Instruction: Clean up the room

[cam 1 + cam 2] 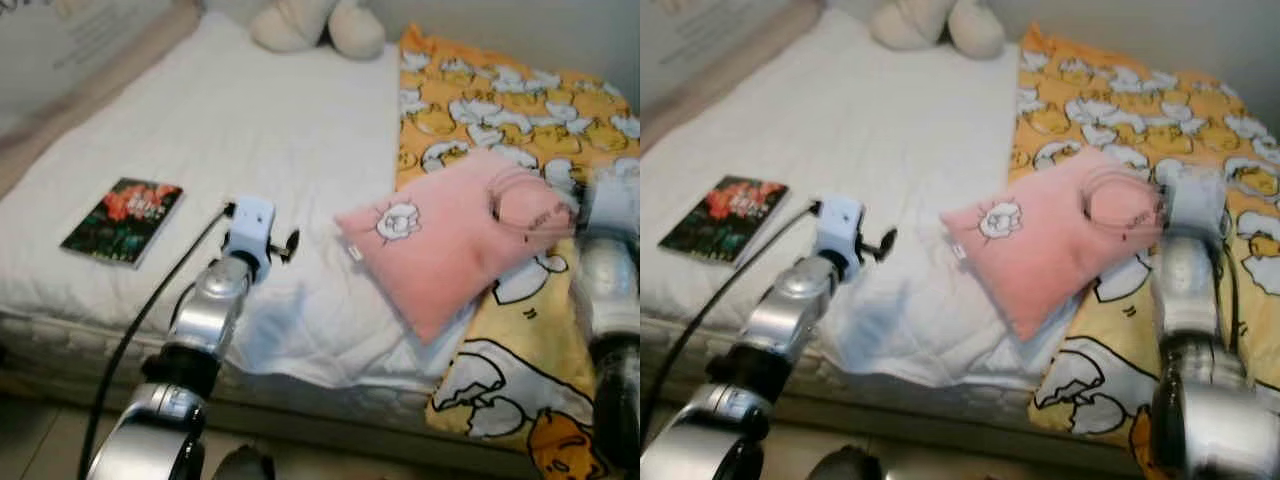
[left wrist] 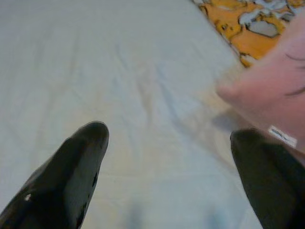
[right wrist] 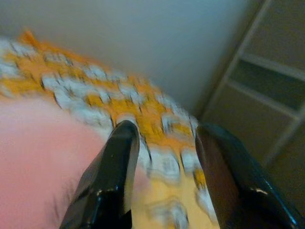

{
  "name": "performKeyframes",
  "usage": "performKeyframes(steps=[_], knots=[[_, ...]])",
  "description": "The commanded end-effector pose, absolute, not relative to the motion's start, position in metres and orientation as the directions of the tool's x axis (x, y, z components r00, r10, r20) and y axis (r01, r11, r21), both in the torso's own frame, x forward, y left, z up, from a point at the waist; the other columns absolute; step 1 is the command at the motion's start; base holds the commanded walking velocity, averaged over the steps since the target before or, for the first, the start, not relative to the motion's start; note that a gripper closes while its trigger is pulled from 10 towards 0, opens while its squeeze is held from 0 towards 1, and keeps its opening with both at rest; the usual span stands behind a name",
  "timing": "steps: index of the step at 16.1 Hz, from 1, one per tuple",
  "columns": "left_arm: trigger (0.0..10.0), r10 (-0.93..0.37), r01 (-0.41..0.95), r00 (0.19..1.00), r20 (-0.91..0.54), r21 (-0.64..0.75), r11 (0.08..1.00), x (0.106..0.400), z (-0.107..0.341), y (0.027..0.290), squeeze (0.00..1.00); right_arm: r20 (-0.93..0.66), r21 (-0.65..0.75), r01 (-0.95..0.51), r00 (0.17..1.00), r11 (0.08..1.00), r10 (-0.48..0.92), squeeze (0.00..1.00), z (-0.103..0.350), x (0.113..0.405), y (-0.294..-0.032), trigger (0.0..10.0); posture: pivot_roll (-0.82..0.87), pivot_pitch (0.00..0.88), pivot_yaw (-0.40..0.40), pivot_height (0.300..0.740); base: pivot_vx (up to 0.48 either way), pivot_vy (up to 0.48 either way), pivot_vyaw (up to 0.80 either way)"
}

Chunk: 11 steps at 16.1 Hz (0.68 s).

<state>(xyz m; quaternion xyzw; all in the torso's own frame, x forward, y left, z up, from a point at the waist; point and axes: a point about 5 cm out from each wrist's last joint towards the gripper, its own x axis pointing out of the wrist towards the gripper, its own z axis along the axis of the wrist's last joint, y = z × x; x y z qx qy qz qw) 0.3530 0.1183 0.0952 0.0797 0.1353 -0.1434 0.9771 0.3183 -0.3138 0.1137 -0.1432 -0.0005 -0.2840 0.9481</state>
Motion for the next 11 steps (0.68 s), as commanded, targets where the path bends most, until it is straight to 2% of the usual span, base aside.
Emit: performKeyframes(steps=[1,2,4,5,8,11], knots=[[10.0,-0.281,0.339,0.901,-0.330,0.131,0.932,0.356,0.088,0.103,0.00,-0.015,-0.231,0.544,0.827,0.806,-0.563,0.00,0.075,0.289,-0.307,10.0,0.02,0.007,-0.079,0.740,0.000,0.000,0.00],[10.0,-0.279,0.342,0.891,-0.357,0.126,0.931,0.359,0.084,0.094,0.00,-0.151,-0.175,0.561,0.797,0.809,-0.585,0.00,0.035,0.245,-0.297,10.0,-0.01,0.015,-0.073,0.740,0.000,0.000,0.00],[10.0,-0.264,0.320,0.892,-0.367,0.099,0.942,0.363,0.085,0.088,0.00,-0.200,-0.146,0.537,0.806,0.831,-0.556,0.00,0.020,0.209,-0.277,10.0,-0.06,0.050,-0.049,0.740,0.000,0.000,0.00],[10.0,-0.250,0.302,0.881,-0.402,0.070,0.951,0.362,0.081,0.083,0.00,-0.204,-0.127,0.485,0.841,0.865,-0.501,0.00,0.019,0.180,-0.255,10.0,-0.10,0.076,-0.042,0.740,0.000,0.000,0.00],[10.0,-0.275,0.339,0.848,-0.453,0.064,0.939,0.354,0.069,0.065,0.00,-0.226,-0.096,0.325,0.913,0.941,-0.339,0.00,0.028,0.150,-0.219,10.0,-0.16,0.099,-0.033,0.740,0.000,0.000,0.00],[10.0,-0.313,0.413,0.819,-0.480,0.116,0.903,0.346,0.062,0.047,0.00,-0.329,0.088,0.187,0.932,0.978,-0.148,0.00,0.036,0.143,-0.190,10.0,-0.19,0.108,0.007,0.740,0.000,0.000,0.00]])
